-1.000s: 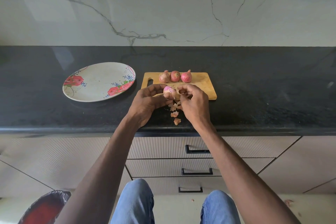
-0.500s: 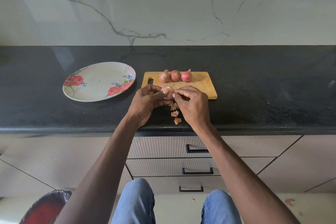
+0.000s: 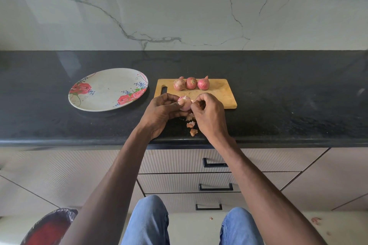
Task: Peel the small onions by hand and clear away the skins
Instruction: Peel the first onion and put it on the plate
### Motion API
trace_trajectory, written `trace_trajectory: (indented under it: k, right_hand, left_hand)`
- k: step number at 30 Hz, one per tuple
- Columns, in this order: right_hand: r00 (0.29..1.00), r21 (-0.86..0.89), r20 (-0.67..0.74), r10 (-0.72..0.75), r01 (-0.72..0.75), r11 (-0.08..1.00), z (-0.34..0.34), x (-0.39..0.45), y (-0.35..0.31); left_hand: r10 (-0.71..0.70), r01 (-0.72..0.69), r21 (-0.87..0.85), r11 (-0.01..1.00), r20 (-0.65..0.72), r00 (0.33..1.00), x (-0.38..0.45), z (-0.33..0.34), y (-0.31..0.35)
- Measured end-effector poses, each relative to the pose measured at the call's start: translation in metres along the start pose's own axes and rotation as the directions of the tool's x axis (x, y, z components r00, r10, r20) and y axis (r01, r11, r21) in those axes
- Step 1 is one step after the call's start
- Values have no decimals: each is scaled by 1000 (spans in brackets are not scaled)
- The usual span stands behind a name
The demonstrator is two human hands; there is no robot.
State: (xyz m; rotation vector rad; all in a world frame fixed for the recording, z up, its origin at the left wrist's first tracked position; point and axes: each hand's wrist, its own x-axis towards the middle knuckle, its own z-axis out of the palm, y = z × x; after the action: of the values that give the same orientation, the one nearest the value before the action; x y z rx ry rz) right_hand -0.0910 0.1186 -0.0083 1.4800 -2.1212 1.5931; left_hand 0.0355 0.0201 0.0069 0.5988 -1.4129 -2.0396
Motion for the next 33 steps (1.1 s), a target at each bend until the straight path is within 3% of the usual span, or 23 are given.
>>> trace_trajectory:
  k: [10, 17, 22, 27, 33]
  right_hand:
    - [981, 109, -5, 193, -192, 975, -5, 4, 0]
    - [968, 55, -13, 249, -248, 967, -5, 5, 3]
    - [979, 1, 27, 202, -202, 979, -5, 5, 0]
    - [964, -2, 6, 266, -266, 964, -7, 4, 2]
    - [991, 90, -11, 134, -133, 987, -5, 7, 3]
  left_hand:
    - [1, 1, -90, 996, 24, 1000, -4, 4, 4]
    - [-16, 20, -122, 992, 29, 999, -5, 4, 5]
    - [-7, 9, -130, 991, 19, 1000, -6, 4, 6]
    - [-9, 10, -147, 989, 7, 1000, -7, 5, 6]
    - [-30, 23, -213, 977, -30, 999, -5, 4, 7]
